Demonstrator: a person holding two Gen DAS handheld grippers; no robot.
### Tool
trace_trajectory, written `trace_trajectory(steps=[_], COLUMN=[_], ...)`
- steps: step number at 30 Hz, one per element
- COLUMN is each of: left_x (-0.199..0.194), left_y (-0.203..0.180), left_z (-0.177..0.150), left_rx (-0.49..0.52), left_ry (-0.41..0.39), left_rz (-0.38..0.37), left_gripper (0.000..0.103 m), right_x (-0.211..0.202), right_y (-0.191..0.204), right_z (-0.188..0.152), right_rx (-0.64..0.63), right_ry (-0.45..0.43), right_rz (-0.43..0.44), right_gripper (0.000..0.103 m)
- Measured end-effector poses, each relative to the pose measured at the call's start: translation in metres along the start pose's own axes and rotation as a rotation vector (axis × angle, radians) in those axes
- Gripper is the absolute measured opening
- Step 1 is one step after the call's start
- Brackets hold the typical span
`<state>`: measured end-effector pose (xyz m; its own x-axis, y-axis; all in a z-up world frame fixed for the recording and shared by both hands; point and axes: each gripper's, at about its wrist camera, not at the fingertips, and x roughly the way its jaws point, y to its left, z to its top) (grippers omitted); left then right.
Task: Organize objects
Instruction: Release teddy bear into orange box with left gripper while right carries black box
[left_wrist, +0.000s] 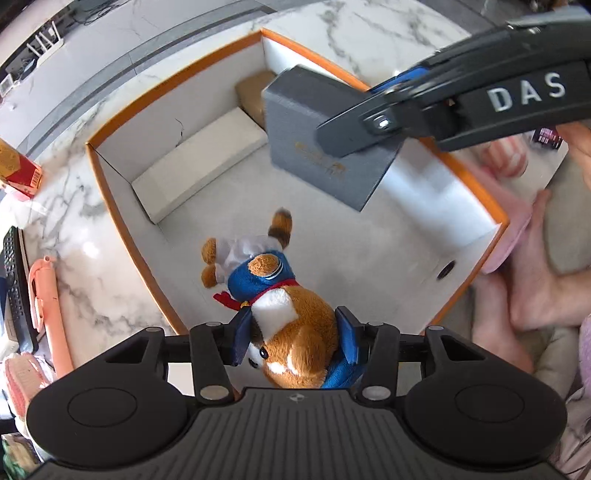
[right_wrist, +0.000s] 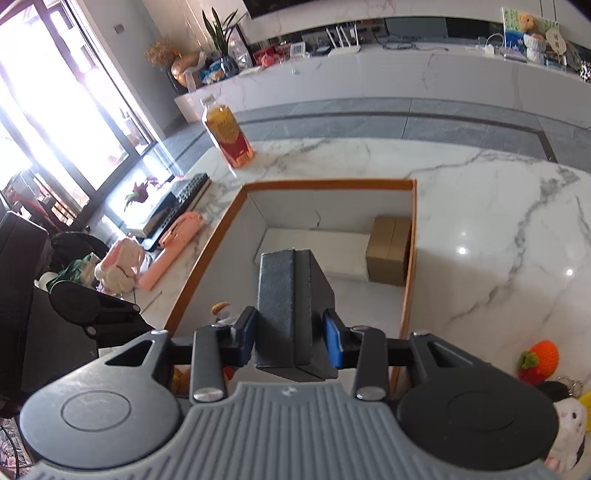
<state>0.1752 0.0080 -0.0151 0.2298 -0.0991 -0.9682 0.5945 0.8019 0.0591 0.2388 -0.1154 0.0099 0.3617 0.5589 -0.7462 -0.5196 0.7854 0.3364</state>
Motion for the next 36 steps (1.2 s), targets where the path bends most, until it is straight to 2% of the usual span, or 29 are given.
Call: trace_trajectory(steps=[8, 14, 15, 17, 20, 22, 26, 30, 36], left_x=[0.017, -0.003, -0.009, -0.015, -0.008, -0.002, -0.012, -0.029, -0.051], left_y=[0.003, 0.014, 0.014, 0.009, 0.006, 0.006, 0.027, 0.051, 0.075], left_z=[-0.007, -0.012, -0.013, -0.017, -0.016, -0.013, -0.005, 0.004, 0.006], left_rx=[-0.004, -0.038, -0.029, 0.001, 0.024, 0.025, -0.048, -0.121, -0.152], left_ry=[0.05, 0.011, 0.005, 0.008, 0.035, 0.05, -0.034, -0.105, -0.165], left_rz=[0.014, -0.061, -0.069, -0.059, -0.045, -0.052, -0.07, -0.029, 0.01], left_gripper=[0.058, 0.067, 0.066, 0.048, 0.031, 0.03, 0.03, 0.03, 0.034], right_x=[0.037, 0.056, 0.057, 0.058, 0.06, 0.062, 0.069, 0.08, 0.107], right_y=[0.003, 0.003, 0.002, 0.0, 0.001, 0.001, 0.001, 0.001, 0.005], right_z=[-0.008, -0.013, -0.013, -0.01, -0.003, 0.003, 0.013, 0.021, 0.028], right_rx=[0.083, 0.103, 0.108, 0.115, 0.115, 0.122, 0.143, 0.191, 0.231], right_ry=[0.117, 0.161, 0.161, 0.152, 0.121, 0.099, 0.054, 0.017, 0.025], right_rz=[0.098, 0.089, 0.084, 0.072, 0.049, 0.04, 0.028, 0.046, 0.074], right_gripper=[0.04, 0.04, 0.04, 0.041, 0.041, 0.041, 0.041, 0.04, 0.04])
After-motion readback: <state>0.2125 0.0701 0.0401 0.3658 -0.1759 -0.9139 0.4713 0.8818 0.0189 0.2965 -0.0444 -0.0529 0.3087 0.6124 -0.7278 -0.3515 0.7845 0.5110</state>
